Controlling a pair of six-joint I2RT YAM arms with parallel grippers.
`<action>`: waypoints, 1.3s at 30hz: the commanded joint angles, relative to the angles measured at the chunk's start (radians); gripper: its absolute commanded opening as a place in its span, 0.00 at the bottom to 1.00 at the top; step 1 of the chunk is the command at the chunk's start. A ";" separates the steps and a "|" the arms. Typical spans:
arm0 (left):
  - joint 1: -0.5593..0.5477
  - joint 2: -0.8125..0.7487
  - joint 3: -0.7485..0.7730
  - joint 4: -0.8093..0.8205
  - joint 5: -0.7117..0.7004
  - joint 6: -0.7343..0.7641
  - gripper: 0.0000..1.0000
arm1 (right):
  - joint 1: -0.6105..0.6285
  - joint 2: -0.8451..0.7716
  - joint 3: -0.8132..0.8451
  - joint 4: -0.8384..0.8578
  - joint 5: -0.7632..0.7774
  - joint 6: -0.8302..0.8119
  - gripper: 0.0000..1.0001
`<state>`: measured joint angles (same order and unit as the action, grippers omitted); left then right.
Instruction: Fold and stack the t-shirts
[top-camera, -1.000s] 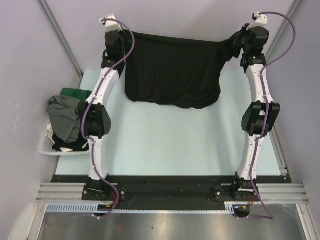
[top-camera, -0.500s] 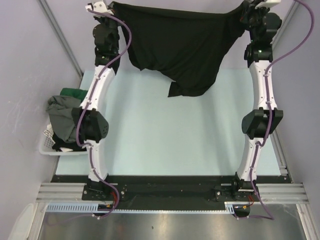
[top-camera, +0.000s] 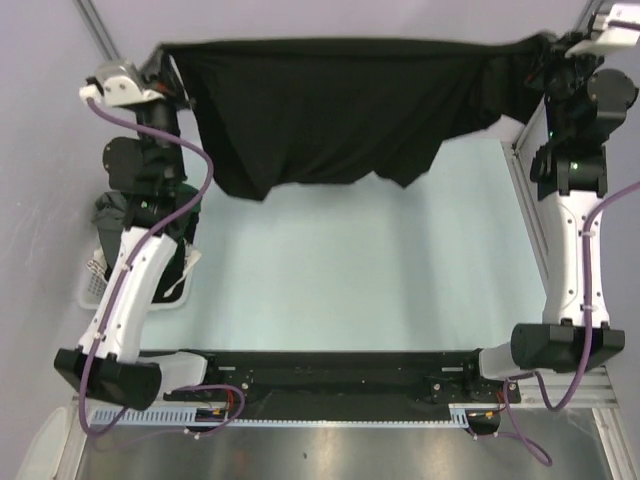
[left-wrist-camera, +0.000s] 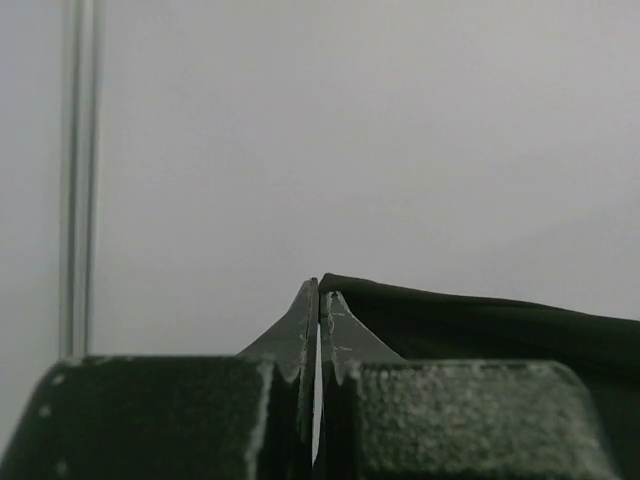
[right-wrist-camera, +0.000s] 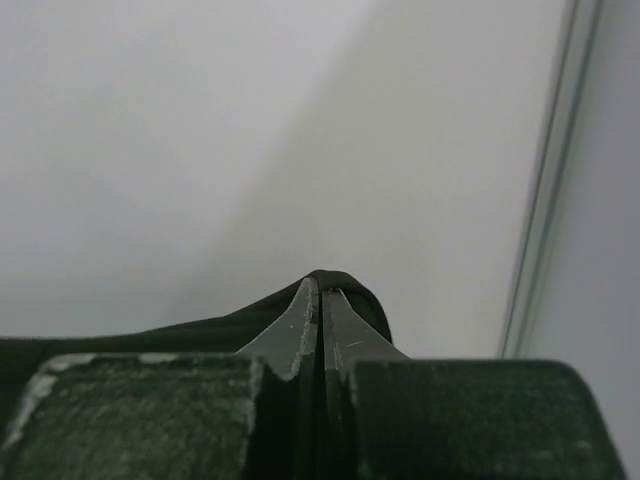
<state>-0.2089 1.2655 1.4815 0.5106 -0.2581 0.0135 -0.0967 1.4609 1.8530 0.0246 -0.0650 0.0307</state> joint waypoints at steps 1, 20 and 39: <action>0.013 -0.116 -0.232 -0.328 -0.124 -0.193 0.00 | -0.060 -0.098 -0.254 -0.268 0.264 0.125 0.00; 0.013 -0.735 -0.443 -1.585 0.189 -0.616 0.00 | -0.040 -0.309 -0.438 -1.522 0.087 0.457 0.00; 0.013 -0.525 -0.397 -1.808 0.419 -0.463 0.41 | -0.061 -0.205 -0.655 -1.468 -0.113 0.390 0.45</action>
<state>-0.2043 0.6998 1.0107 -1.3056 0.1711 -0.5037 -0.1429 1.2495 1.1744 -1.3415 -0.1577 0.4240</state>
